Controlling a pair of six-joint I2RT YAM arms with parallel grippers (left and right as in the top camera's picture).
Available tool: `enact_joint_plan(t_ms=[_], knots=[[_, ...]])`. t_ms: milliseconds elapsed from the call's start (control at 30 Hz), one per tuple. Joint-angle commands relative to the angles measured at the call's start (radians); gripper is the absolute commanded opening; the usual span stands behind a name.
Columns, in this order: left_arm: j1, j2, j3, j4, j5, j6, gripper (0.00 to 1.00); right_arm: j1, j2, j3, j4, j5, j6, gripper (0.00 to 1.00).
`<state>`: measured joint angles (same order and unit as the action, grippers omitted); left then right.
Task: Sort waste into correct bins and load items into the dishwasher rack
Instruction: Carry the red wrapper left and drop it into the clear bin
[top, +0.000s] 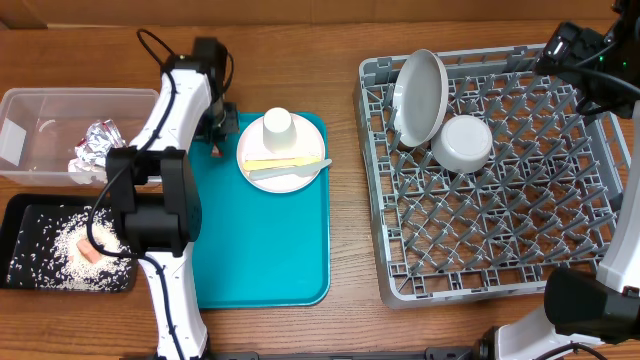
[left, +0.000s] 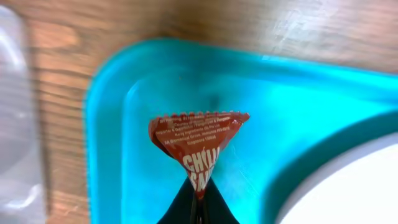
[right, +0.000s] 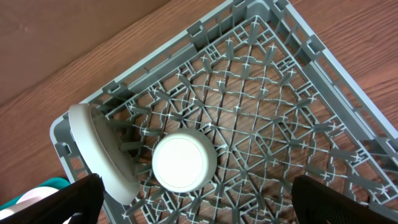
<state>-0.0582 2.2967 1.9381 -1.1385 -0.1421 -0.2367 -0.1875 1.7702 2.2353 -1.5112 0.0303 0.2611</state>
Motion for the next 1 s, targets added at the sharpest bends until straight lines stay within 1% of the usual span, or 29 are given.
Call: enact_joint_plan(t_ms=[0, 167, 300, 400, 500, 867, 933, 967], knots=[[0.002, -0.092, 0.135, -0.052, 0.013, -0.060, 0.04, 0.000, -0.005, 0.003, 0.002, 0.006, 0.005, 1.00], [0.026, -0.173, 0.311, -0.137, 0.012, -0.067, 0.04, 0.000, -0.005, 0.003, 0.002, 0.006, 0.005, 1.00], [0.080, -0.247, 0.389, -0.150, 0.011, -0.074, 0.04, 0.000, -0.005, 0.003, 0.002, 0.006, 0.005, 1.00], [0.147, -0.293, 0.391, -0.140, 0.011, -0.085, 0.04, 0.000, -0.005, 0.003, 0.002, 0.006, 0.005, 1.00], [0.225, -0.300, 0.391, -0.144, 0.008, -0.085, 0.04, 0.000, -0.005, 0.003, 0.002, 0.006, 0.005, 1.00], [0.521, -0.198, 0.389, -0.110, -0.002, -0.084, 0.05, 0.000, -0.005, 0.003, 0.002, 0.006, 0.005, 1.00], [0.551, -0.175, 0.389, -0.106, -0.008, -0.084, 0.09, 0.000, -0.005, 0.003, 0.002, 0.006, 0.005, 1.00], [0.564, -0.165, 0.389, -0.105, -0.007, -0.085, 0.25, 0.000, -0.005, 0.003, 0.002, 0.006, 0.005, 1.00]])
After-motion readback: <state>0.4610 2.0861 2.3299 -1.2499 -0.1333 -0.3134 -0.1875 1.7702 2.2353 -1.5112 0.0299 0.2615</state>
